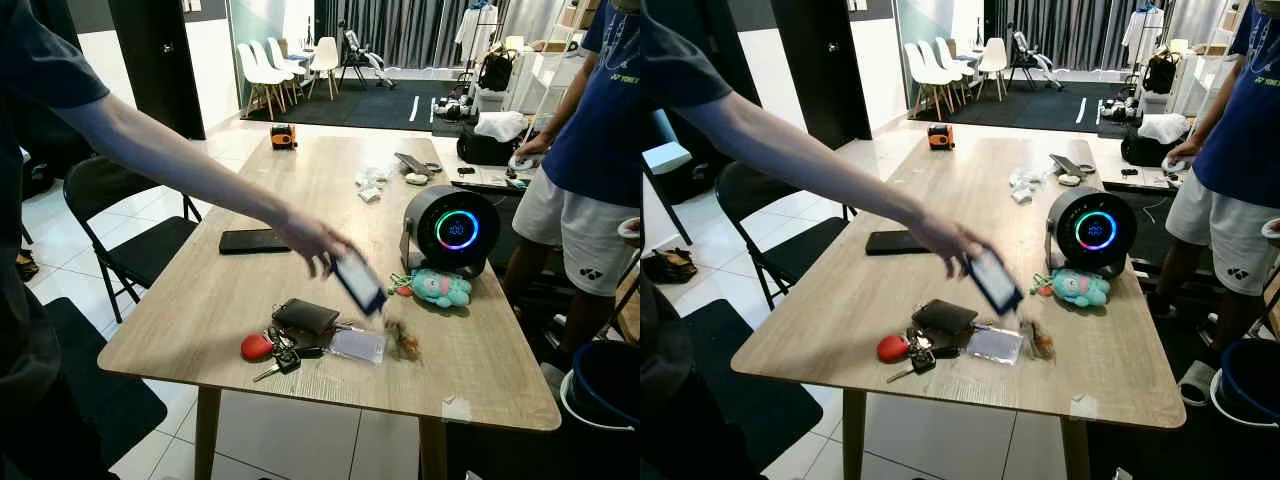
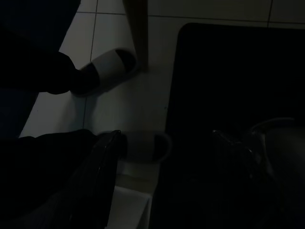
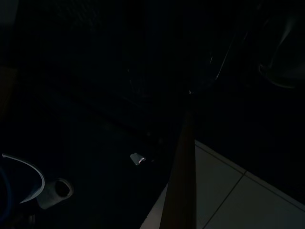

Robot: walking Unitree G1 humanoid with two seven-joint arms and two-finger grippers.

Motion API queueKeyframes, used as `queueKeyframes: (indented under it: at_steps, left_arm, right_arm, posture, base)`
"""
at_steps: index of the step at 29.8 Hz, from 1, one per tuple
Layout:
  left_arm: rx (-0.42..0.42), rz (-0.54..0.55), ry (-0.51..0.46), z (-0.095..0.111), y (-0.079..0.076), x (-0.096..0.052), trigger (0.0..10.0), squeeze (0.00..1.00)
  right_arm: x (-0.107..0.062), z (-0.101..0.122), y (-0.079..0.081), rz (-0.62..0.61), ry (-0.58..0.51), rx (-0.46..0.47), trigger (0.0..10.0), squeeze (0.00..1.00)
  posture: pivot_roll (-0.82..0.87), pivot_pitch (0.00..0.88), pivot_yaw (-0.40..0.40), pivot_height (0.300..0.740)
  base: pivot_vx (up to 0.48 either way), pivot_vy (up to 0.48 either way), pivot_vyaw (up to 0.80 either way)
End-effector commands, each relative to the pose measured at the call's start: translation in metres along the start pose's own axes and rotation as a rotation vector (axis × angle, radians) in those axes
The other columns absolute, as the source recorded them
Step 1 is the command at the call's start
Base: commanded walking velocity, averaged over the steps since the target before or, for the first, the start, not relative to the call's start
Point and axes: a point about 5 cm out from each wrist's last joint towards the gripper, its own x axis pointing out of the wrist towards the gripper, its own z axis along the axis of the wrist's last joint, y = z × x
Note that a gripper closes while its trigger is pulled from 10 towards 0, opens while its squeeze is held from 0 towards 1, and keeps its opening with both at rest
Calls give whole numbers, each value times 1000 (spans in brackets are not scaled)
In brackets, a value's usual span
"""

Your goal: Hang keys on a hook

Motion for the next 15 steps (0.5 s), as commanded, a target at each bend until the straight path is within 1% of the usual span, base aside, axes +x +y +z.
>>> queueKeyframes:
  at_steps: [1, 15]
  left_arm:
    - [-11, 3, 19, -5, -2, -1, 10000, 0]
    - [-8, 4, 25, -5, -1, -1, 10000, 0]
  right_arm:
    - [-2, -4, 4, 1, 24, 7, 10000, 0]
    - [-3, -6, 4, -2, 33, 4, 10000, 0]
  posture:
    - [-19, 102, 43, 740]
    - [-21, 106, 47, 740]
  base:
    - [0, 0, 0]
    - [0, 0, 0]
